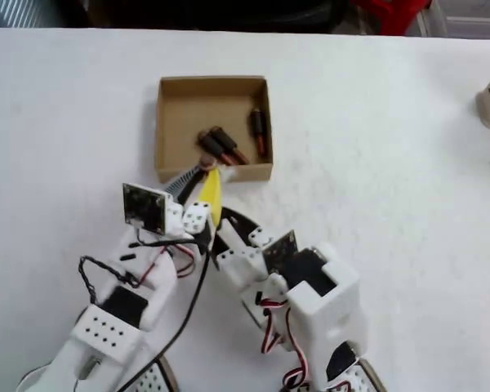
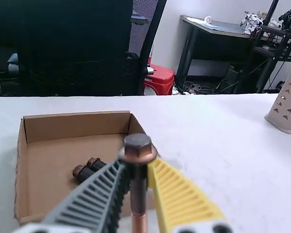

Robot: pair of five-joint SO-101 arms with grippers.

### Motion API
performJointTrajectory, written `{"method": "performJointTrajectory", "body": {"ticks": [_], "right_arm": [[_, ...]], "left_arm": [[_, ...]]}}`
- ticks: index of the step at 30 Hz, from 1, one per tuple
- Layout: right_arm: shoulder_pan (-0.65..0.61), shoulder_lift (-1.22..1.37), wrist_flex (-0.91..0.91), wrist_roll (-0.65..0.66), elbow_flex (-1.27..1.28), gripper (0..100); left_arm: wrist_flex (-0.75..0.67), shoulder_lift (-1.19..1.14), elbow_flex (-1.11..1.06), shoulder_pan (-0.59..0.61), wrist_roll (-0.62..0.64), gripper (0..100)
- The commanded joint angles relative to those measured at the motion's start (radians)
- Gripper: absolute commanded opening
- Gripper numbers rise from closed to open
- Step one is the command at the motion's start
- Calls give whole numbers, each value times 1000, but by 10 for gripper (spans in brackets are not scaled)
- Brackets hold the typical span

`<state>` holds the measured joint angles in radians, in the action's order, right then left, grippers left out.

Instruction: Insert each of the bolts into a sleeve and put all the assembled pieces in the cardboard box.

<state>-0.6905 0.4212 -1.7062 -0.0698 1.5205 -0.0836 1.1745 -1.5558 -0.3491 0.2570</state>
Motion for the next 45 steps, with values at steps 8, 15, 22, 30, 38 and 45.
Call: {"method": "performJointTrajectory", "body": {"ticks": [8, 15, 22, 30, 38, 45], "right_arm": [[-2, -4, -24, -3, -5, 18], [-2, -4, -24, -3, -5, 18], [-4, -4, -27, -3, -2, 18], [-4, -4, -27, -3, -2, 18], [-4, -4, -27, -3, -2, 18], [-4, -4, -28, -3, -2, 18]], "left_arm": [[253, 217, 64, -56, 11, 22], [216, 222, 43, -68, 8, 22], [129, 222, 3, -27, 5, 22], [121, 222, -2, -16, 5, 22], [201, 220, -8, -27, 5, 22], [264, 220, -8, -39, 5, 22]]}}
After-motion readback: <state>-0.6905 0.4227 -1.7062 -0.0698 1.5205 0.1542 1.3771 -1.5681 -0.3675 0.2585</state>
